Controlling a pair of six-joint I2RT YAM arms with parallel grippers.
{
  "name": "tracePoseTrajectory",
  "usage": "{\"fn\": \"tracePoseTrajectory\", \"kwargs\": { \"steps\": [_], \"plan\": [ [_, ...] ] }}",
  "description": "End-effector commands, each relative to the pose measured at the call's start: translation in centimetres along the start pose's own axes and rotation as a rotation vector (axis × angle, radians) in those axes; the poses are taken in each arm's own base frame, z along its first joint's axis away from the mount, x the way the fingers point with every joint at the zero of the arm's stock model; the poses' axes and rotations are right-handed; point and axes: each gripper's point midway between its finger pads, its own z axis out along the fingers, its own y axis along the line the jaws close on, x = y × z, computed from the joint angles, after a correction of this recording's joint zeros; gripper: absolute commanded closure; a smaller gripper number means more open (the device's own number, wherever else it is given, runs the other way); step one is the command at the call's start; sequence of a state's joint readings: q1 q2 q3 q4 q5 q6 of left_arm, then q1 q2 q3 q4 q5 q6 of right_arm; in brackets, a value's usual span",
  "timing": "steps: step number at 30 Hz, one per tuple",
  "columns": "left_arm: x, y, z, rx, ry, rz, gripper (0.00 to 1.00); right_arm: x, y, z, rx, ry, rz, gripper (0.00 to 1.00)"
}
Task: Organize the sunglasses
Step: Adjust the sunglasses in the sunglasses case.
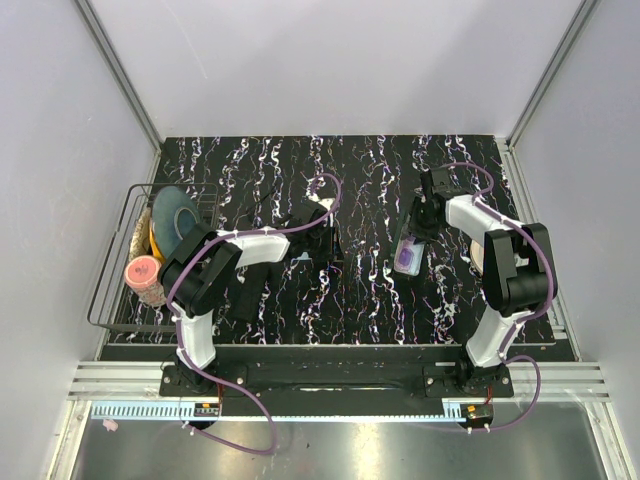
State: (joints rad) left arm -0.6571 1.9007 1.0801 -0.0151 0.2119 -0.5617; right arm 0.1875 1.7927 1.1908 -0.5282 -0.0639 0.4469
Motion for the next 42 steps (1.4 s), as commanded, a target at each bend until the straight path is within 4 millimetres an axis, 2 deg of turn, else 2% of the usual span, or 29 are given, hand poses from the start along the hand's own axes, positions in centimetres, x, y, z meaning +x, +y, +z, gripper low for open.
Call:
{"fn": "tracePoseTrajectory", "kwargs": {
  "steps": [1,4,8,13,20,33,42],
  "plan": [
    [1.2,1.6,0.3,-0.054,0.054,-0.012,0.73,0.0,-0.3,-0.9,0.029,-0.034,-0.034,0.52],
    [1.2,1.6,0.2,-0.053,0.050,-0.011,0.73,-0.1,0.3,-1.3,0.006,-0.047,-0.023,0.46],
    [1.3,1.6,0.3,-0.054,0.054,-0.012,0.73,0.3,0.2,-0.9,0.008,-0.029,-0.021,0.46],
    [1.3,1.7,0.2,-0.056,0.051,-0.010,0.73,1.3,-0.4,0.1,0.029,0.000,-0.026,0.57],
    [1.3,1.6,0.2,-0.052,0.053,-0.012,0.73,1.2,-1.1,0.1,0.070,-0.013,-0.061,0.70],
    [1.4,1.6,0.3,-0.051,0.057,-0.014,0.73,0.9,-1.4,0.1,0.197,-0.043,-0.163,0.73],
    [1.3,1.6,0.3,-0.054,0.055,-0.012,0.73,1.4,-1.6,0.8,0.233,-0.034,-0.148,0.75]
  ]
}}
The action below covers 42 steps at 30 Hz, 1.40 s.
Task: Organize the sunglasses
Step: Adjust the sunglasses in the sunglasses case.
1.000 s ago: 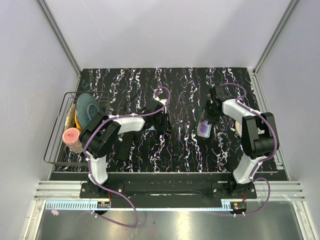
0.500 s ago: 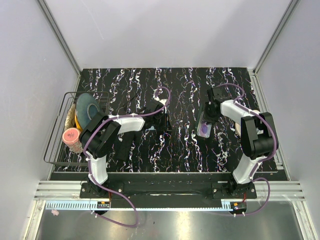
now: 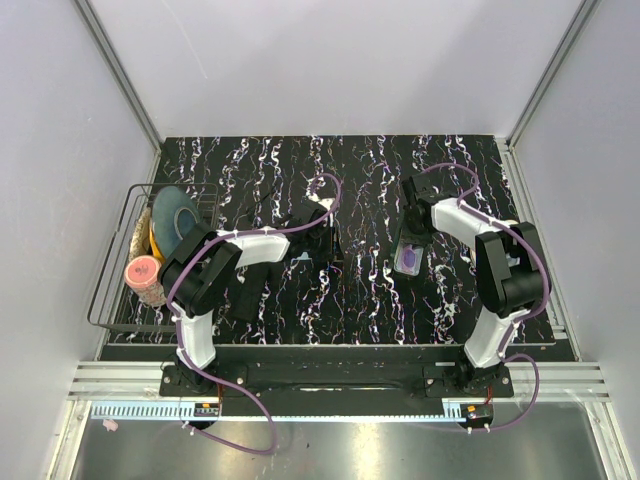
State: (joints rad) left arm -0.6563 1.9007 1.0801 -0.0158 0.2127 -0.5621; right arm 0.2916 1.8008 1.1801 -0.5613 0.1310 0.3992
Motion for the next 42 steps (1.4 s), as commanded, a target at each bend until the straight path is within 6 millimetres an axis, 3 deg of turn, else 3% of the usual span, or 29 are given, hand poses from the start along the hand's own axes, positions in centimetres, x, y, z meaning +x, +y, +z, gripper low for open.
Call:
{"fn": "tracePoseTrajectory", "kwargs": {
  "steps": [1,9,16,21,22,26,33,42],
  "plan": [
    [1.3,1.6,0.3,-0.055,0.056,-0.012,0.73,-0.1,-1.3,0.6,0.097,-0.002,0.005,0.77],
    [1.3,1.7,0.3,-0.059,0.059,-0.007,0.73,0.6,-2.4,1.0,0.179,0.002,0.109,0.77],
    [1.3,1.7,0.4,-0.061,0.061,-0.006,0.73,0.7,-2.3,1.7,0.175,0.015,0.096,0.76],
    [1.4,1.8,0.4,-0.065,0.062,-0.006,0.73,1.0,-1.7,1.9,0.140,0.031,0.075,0.62],
    [1.4,1.8,0.4,-0.064,0.064,-0.007,0.73,0.9,-1.5,1.7,0.127,0.027,0.078,0.56],
    [1.2,1.7,0.2,-0.060,0.058,-0.008,0.73,-0.2,-0.9,0.6,0.096,-0.011,0.091,0.50],
    [0.4,0.9,-0.2,-0.042,0.036,-0.002,0.73,-2.2,-0.2,-2.3,0.048,-0.083,0.113,0.45],
    [-0.5,0.0,-0.9,-0.022,0.016,-0.001,0.73,-2.5,-0.2,-4.4,0.010,-0.120,0.127,0.42]
  ]
}}
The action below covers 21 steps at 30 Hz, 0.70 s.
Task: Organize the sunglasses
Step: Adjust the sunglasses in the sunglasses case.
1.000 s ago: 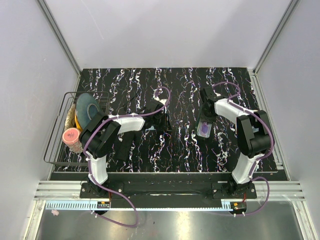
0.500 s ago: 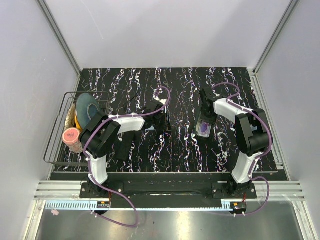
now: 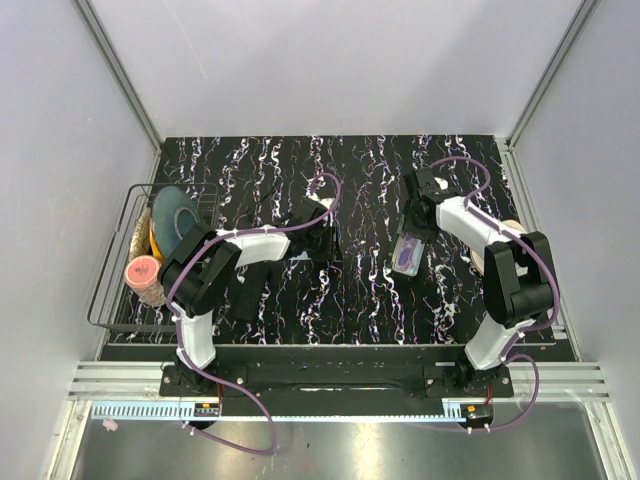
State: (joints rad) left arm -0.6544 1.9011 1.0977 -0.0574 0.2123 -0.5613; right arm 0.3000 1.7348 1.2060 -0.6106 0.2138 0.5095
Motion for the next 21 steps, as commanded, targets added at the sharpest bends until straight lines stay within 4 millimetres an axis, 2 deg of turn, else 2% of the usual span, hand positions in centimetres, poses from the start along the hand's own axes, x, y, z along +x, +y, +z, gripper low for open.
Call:
{"fn": "tracePoseTrajectory", "kwargs": {
  "steps": [1,5,8,13,21],
  "plan": [
    [-0.8,-0.2,-0.8,-0.007,-0.008,0.006,0.73,-1.0,0.1,-2.1,-0.040,-0.048,0.020,0.42],
    [-1.3,-0.9,-1.0,0.015,-0.015,0.009,0.73,-1.0,0.1,-2.4,-0.052,-0.058,0.015,0.46],
    [-1.6,-1.4,-1.0,0.026,-0.021,0.017,0.73,-0.7,0.3,-2.2,-0.077,-0.043,0.015,0.58],
    [-1.6,-1.5,-0.9,0.027,-0.018,0.019,0.73,0.5,1.5,-1.9,-0.156,-0.003,0.004,0.67],
    [-1.2,-1.2,-0.7,0.022,-0.009,0.017,0.73,1.8,0.7,-0.8,-0.141,0.045,0.019,0.88]
  ]
}}
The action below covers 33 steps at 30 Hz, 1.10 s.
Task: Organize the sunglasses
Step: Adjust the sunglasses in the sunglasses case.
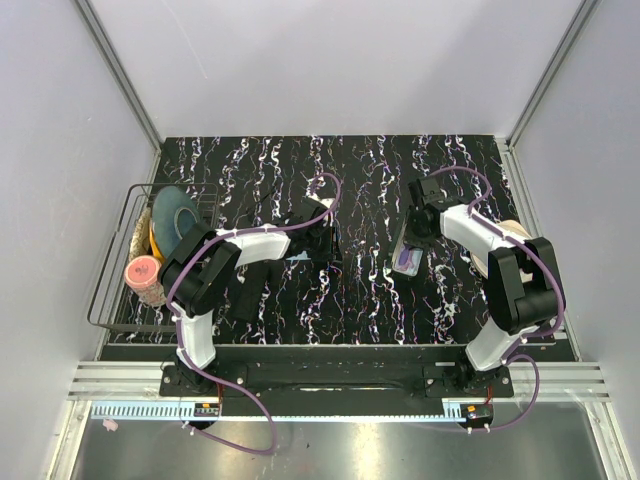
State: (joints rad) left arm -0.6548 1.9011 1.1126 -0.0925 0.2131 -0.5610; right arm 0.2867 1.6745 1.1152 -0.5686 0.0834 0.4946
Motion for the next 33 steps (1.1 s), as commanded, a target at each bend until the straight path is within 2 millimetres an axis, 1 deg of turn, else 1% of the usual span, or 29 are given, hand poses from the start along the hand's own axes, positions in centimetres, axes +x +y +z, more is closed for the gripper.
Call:
{"fn": "tracePoseTrajectory", "kwargs": {
  "steps": [1,3,8,16,19,20,24,30,33],
  "plan": [
    [-1.4,-1.2,-0.6,0.030,-0.028,0.021,0.73,-0.4,0.0,-0.2,-0.025,-0.012,0.021,0.90],
    [-1.3,-1.2,-0.5,0.031,-0.025,0.023,0.73,-0.1,-0.4,0.0,-0.015,-0.006,0.030,0.93],
    [-1.2,-1.1,-0.4,0.030,-0.021,0.021,0.73,0.2,-0.9,-0.2,-0.005,-0.013,0.045,0.98],
    [-0.9,-1.0,-0.2,0.026,-0.014,0.019,0.73,0.4,-1.4,-0.4,-0.008,-0.033,0.080,0.98],
    [-0.8,-0.9,-0.2,0.025,-0.011,0.018,0.73,-0.3,-1.4,-0.9,-0.021,-0.069,0.096,0.98],
    [-0.8,-0.9,-0.2,0.025,-0.011,0.018,0.73,-0.7,-1.4,-1.4,-0.027,-0.089,0.102,0.97],
    [-0.7,-0.8,-0.1,0.022,-0.008,0.017,0.73,-1.3,-1.9,-1.9,-0.018,-0.111,0.120,0.96],
    [-0.6,-0.8,-0.1,0.024,-0.006,0.018,0.73,-0.4,-2.4,-1.4,-0.006,-0.088,0.128,0.96],
    [-0.6,-0.9,-0.1,0.030,-0.006,0.019,0.73,0.0,-3.1,-1.2,0.021,-0.083,0.136,0.96]
  ]
}}
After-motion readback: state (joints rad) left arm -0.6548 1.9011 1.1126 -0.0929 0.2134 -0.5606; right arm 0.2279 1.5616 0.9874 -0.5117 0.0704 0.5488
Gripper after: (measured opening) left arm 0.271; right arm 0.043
